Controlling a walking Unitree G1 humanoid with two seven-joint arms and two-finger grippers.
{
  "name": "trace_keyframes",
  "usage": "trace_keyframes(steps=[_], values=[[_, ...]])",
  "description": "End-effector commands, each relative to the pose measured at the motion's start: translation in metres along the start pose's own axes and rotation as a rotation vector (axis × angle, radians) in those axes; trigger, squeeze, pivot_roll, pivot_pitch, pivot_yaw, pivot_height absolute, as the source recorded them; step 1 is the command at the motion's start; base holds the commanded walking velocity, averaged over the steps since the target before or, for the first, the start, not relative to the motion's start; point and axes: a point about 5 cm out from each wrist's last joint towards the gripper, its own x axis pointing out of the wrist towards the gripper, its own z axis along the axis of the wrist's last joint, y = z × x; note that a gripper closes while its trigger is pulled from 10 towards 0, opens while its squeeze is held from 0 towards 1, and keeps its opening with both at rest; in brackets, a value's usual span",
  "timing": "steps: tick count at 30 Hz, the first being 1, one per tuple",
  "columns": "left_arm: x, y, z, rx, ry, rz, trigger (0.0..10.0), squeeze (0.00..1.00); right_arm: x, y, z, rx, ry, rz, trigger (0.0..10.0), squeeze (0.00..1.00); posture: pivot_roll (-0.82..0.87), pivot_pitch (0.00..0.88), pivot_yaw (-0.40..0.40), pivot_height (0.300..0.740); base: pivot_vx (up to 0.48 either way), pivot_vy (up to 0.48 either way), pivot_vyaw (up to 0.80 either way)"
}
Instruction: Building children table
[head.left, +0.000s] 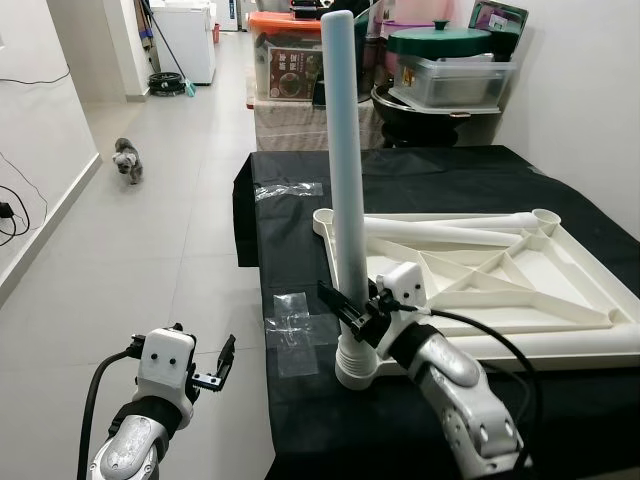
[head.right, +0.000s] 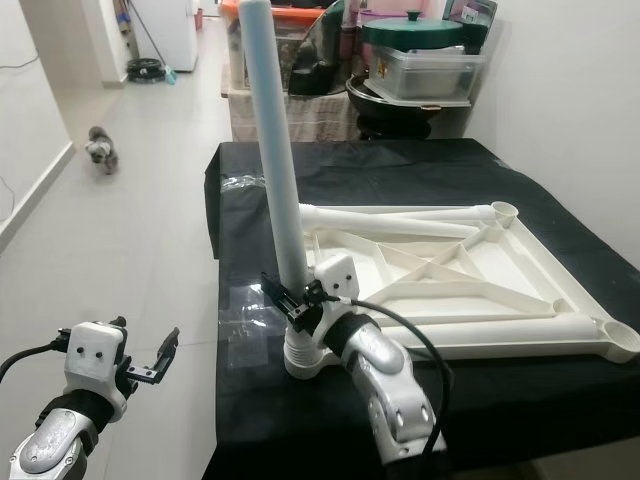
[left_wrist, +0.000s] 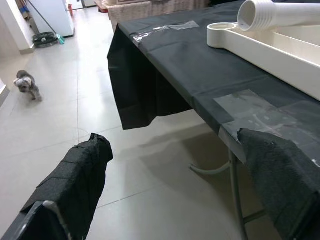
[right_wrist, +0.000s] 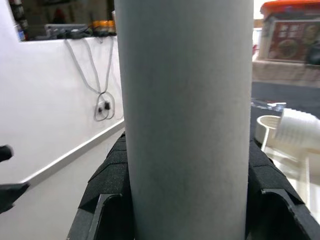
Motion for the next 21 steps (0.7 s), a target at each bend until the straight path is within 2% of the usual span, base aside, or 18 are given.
trace_keyframes(steps=[1, 4, 8, 10, 17, 21], values=[[-0.001, 0.001, -0.004, -0.012, 0.014, 0.001, 10.0, 0.0, -0.021, -0.026, -0.021, 0.08, 0.065, -0.226, 10.0, 0.0, 0.05, 0.0, -0.037, 0.74, 0.0, 0.0, 0.0], [0.001, 0.001, -0.003, -0.009, 0.01, 0.0, 10.0, 0.0, -0.025, -0.03, -0.013, 0.065, 0.007, -0.284, 10.0, 0.0, 0.05, 0.0, -0.036, 0.74, 0.0, 0.0, 0.0], [0.001, 0.002, -0.003, -0.009, 0.009, 0.0, 10.0, 0.0, -0.026, -0.029, -0.009, 0.048, 0.001, -0.316, 10.0, 0.0, 0.04, 0.0, -0.035, 0.74, 0.0, 0.0, 0.0], [0.001, 0.003, -0.004, -0.005, 0.011, 0.001, 10.0, 0.0, -0.03, -0.025, -0.002, 0.002, -0.041, -0.36, 10.0, 0.0, 0.05, 0.0, -0.033, 0.74, 0.0, 0.0, 0.0], [0.001, 0.004, -0.004, -0.002, 0.011, 0.003, 10.0, 0.0, -0.034, -0.018, 0.0, -0.038, -0.064, -0.37, 10.0, 0.0, 0.04, 0.0, -0.028, 0.74, 0.0, 0.0, 0.0], [0.004, 0.004, -0.002, -0.001, 0.005, 0.0, 10.0, 0.0, -0.025, -0.024, 0.016, -0.068, -0.122, -0.387, 10.0, 0.0, 0.04, 0.0, -0.017, 0.74, 0.0, 0.0, 0.0]])
